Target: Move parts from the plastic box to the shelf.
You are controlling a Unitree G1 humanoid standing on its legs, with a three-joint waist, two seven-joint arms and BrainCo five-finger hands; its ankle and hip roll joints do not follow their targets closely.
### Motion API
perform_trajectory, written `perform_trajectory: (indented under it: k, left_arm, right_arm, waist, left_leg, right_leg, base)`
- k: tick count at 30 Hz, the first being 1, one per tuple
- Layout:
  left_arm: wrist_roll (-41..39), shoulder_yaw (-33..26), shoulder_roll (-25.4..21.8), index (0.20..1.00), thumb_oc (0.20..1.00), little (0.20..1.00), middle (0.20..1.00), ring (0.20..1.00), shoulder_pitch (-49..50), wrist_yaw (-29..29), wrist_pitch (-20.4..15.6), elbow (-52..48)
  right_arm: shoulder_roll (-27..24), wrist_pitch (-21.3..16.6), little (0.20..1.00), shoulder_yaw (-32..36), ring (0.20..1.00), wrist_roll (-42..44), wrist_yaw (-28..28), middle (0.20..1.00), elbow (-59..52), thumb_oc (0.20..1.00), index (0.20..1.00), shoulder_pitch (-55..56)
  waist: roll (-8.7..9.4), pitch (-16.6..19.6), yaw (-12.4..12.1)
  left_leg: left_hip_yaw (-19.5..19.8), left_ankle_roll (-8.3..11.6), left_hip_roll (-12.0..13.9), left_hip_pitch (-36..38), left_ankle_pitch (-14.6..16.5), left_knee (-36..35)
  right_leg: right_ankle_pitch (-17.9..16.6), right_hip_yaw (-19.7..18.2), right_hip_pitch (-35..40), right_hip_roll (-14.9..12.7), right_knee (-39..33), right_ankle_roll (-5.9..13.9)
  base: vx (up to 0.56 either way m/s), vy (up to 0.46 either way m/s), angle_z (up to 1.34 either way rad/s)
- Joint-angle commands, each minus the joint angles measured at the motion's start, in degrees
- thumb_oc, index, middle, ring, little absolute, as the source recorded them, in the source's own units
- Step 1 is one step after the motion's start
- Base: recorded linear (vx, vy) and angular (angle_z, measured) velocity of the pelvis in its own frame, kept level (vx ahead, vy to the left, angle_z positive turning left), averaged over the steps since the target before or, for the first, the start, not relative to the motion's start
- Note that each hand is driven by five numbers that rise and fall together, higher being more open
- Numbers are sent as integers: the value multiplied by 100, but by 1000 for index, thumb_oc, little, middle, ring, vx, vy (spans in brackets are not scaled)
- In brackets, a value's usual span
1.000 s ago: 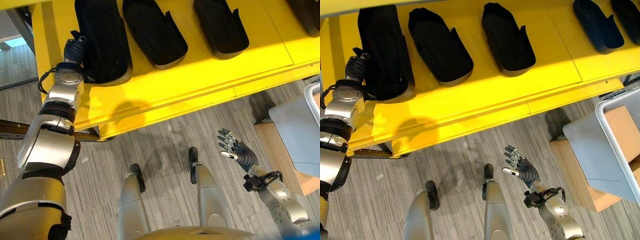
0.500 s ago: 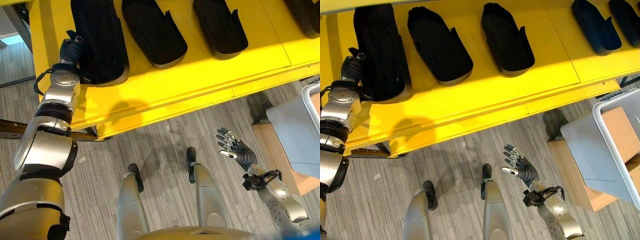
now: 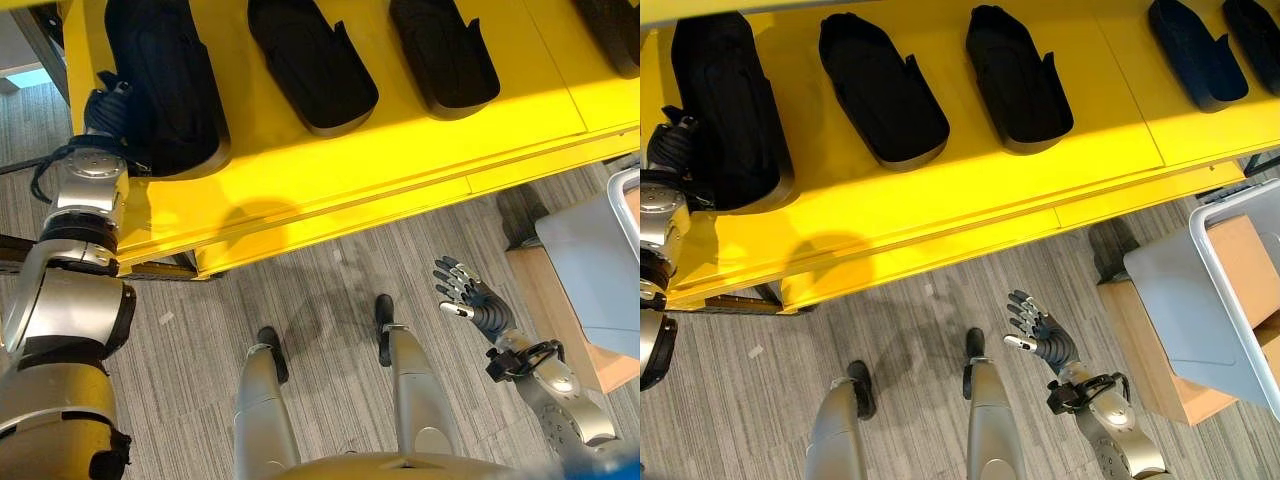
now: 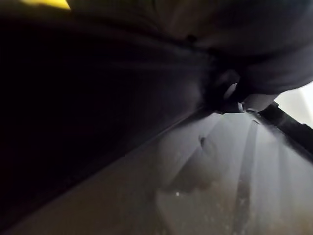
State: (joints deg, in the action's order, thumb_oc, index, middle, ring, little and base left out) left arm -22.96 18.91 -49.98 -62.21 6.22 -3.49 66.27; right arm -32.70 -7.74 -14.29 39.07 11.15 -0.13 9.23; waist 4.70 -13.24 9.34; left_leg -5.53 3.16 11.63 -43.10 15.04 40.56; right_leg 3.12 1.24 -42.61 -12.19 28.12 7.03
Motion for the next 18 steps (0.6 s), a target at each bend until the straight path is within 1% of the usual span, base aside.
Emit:
perform_trajectory:
  k: [1,10,18]
  left_arm:
    - [281,-233,-250,200,200,200,200,200,223,-67,77,389]
    - [694,-39,-484,200,200,200,200,200,70,-77,175,429]
    - [646,-199,-459,200,200,200,200,200,161,-60,216,438]
  right_arm:
    - [-420,-121,1000,317,1000,-81,164,1000,-252,1000,1000,246]
    - [-444,-67,1000,422,1000,-69,267,1000,-275,1000,1000,344]
    - [-457,-34,1000,479,1000,-82,322,1000,-293,1000,1000,416]
  waist:
    - [-104,167,-88]
    - [-96,154,-129]
    - [-83,165,-136]
  left_leg:
    - [476,328,257,-12,-387,-162]
    - [486,301,218,-117,-385,-107]
    - [477,283,200,-177,-366,-80]
  right_leg:
    - [-207,-269,27,-343,240,275]
    - [-211,-261,-39,-374,271,290]
    - [-219,-276,-128,-375,301,284]
  base:
    - [0,0,0]
    - [1,13,3]
    - [-2,13,3]
